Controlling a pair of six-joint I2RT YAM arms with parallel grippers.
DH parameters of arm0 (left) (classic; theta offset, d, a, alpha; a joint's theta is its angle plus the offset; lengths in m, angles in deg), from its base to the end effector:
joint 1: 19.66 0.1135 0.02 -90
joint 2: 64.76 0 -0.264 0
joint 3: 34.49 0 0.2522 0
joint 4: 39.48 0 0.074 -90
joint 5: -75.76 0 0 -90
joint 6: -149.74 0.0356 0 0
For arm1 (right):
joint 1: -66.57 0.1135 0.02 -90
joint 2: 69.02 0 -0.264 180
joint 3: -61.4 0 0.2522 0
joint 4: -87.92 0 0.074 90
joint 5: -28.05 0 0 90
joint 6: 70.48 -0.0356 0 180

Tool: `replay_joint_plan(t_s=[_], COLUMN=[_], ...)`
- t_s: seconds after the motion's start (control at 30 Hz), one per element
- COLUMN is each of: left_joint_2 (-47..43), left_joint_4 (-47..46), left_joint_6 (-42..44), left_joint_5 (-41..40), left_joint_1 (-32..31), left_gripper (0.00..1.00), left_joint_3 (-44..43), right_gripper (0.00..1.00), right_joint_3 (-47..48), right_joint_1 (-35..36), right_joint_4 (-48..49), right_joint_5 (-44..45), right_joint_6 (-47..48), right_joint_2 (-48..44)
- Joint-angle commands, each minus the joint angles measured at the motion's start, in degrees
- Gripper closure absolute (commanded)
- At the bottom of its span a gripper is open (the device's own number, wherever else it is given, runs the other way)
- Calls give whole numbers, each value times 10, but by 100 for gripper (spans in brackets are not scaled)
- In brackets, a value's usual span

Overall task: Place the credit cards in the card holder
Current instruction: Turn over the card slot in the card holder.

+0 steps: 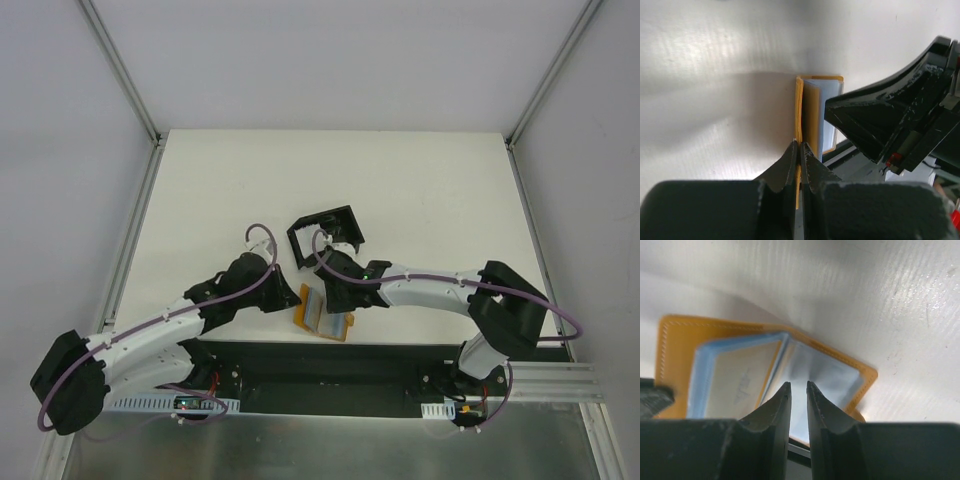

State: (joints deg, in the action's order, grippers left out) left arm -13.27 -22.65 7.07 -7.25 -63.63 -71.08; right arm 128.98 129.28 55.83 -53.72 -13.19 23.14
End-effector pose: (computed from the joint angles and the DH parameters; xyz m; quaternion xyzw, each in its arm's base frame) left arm 0.1354 -0.1367 0.1977 -0.0365 0.8716 -0.3984 0.2834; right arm 0.1509 0.2814 0.1811 -0.2274 0.9283 0.1653 0.2433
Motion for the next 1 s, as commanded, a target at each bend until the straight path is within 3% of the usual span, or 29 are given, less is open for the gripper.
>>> replay_joint_plan(t_s=[0.0, 0.23, 0.37, 0.63, 0.83, 0.97], left_joint_2=[69, 57, -6, -36, -45, -60], left_joint_4=[-28, -17, 9, 30, 52, 58], left_joint_6=[41, 32, 24, 23, 7, -12], left_joint_5=[55, 15, -61, -92, -115, -130], left_joint_1=[-26, -38, -38, -38, -38, -38], left_gripper=[100, 100, 100, 100, 100, 100], left_joint_3=[-48, -45, -28, -26, -24, -10], right_gripper=[79, 78, 78, 71, 62, 60], right_joint_3=[-13, -46, -51, -65, -42, -59], right_joint_1=[-2, -18, -30, -25, -24, -26], right_joint_4=[-9, 0, 10, 139, 31, 23], right_joint_5=[35, 68, 35, -76, -1, 25], right_joint_6=[-10, -9, -8, -37, -37, -34], right_joint_2=[-28, -99, -106, -87, -94, -128])
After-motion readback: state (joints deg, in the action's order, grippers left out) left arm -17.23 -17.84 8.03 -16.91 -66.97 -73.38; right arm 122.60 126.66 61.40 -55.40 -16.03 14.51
